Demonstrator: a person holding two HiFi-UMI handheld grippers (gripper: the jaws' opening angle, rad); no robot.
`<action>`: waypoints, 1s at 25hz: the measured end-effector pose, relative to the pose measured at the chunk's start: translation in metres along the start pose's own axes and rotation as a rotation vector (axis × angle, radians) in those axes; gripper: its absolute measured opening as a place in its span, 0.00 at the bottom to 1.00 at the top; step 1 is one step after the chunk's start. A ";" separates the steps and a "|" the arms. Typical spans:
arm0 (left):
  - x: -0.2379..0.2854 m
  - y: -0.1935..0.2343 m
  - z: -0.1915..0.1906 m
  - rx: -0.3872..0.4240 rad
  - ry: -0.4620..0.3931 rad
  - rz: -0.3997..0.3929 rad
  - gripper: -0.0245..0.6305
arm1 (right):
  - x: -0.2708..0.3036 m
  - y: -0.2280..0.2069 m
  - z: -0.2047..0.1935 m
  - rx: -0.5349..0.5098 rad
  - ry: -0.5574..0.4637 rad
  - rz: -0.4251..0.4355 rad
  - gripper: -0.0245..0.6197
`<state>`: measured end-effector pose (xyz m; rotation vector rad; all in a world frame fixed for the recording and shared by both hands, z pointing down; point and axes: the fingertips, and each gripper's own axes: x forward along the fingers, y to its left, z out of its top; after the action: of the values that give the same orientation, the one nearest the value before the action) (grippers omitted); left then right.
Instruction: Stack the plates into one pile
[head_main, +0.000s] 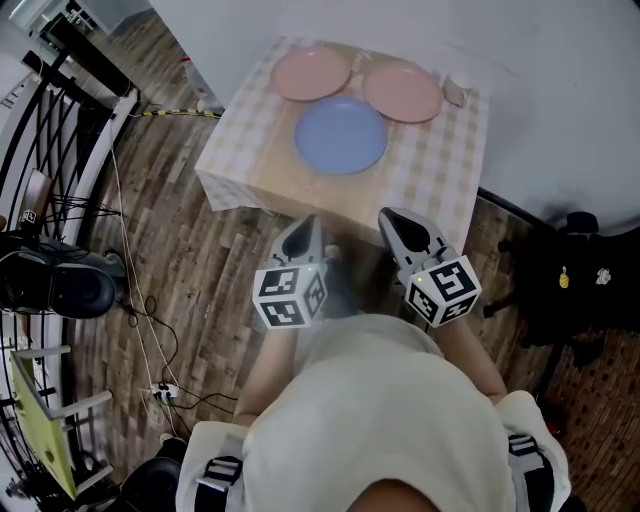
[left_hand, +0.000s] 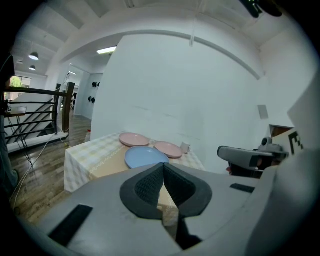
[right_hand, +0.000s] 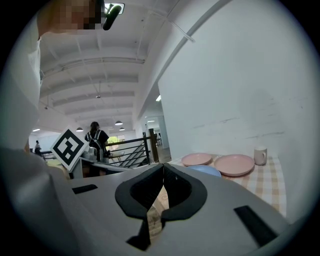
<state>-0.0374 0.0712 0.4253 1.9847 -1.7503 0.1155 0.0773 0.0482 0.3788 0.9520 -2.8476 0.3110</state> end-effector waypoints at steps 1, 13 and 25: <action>0.006 0.004 0.004 0.002 -0.002 -0.002 0.04 | 0.007 -0.004 0.002 -0.002 0.000 -0.003 0.04; 0.084 0.063 0.048 0.028 0.029 -0.011 0.04 | 0.086 -0.055 0.024 -0.003 0.005 -0.076 0.04; 0.151 0.109 0.058 0.030 0.101 -0.061 0.04 | 0.143 -0.105 0.020 0.009 0.049 -0.201 0.04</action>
<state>-0.1289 -0.0964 0.4639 2.0150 -1.6325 0.2187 0.0259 -0.1214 0.4011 1.2033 -2.6803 0.3206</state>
